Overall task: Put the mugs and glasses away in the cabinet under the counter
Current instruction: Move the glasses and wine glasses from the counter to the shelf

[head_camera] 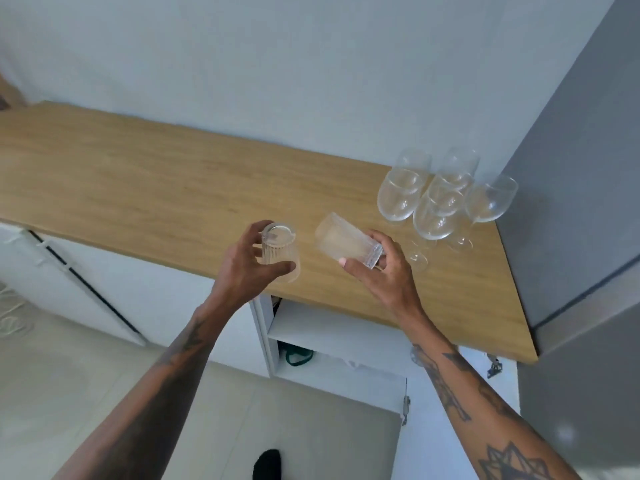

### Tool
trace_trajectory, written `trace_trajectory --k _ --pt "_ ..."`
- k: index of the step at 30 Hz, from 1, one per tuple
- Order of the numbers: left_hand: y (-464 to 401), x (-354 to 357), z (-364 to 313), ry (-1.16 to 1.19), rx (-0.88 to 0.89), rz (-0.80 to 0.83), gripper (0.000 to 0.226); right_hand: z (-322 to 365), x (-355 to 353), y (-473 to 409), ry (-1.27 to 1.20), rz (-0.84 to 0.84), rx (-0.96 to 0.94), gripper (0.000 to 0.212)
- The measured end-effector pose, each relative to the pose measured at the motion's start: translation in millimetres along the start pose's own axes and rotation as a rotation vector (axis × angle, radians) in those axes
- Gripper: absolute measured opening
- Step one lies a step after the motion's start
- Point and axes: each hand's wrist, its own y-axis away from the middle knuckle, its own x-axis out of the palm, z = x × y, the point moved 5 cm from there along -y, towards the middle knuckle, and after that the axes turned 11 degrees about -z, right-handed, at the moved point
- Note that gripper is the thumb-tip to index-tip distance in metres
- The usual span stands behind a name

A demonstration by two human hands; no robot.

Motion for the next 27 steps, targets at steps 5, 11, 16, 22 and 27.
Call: trace_trajectory --k 5,11,16,22,27 --pt "71.0 5.5 6.9 0.008 -0.025 -0.029 0.070 -28.0 -34.0 55.9 0.009 0.036 0.080 0.056" --pt "125.8 37.3 53.5 0.015 -0.089 -0.021 0.069 -82.0 -31.1 105.8 0.070 0.054 0.158 0.062" --pt "149.5 86.3 136.3 0.014 -0.135 0.018 0.070 -159.5 9.1 124.8 0.214 0.060 0.104 0.063" --pt "110.3 162.8 244.3 -0.028 -0.125 0.043 0.073 -265.8 82.5 80.2 0.361 0.014 0.058 0.066" --pt "43.3 235.0 321.3 -0.063 -0.103 0.007 0.079 -348.4 131.7 18.6 0.403 -0.065 0.001 0.059"
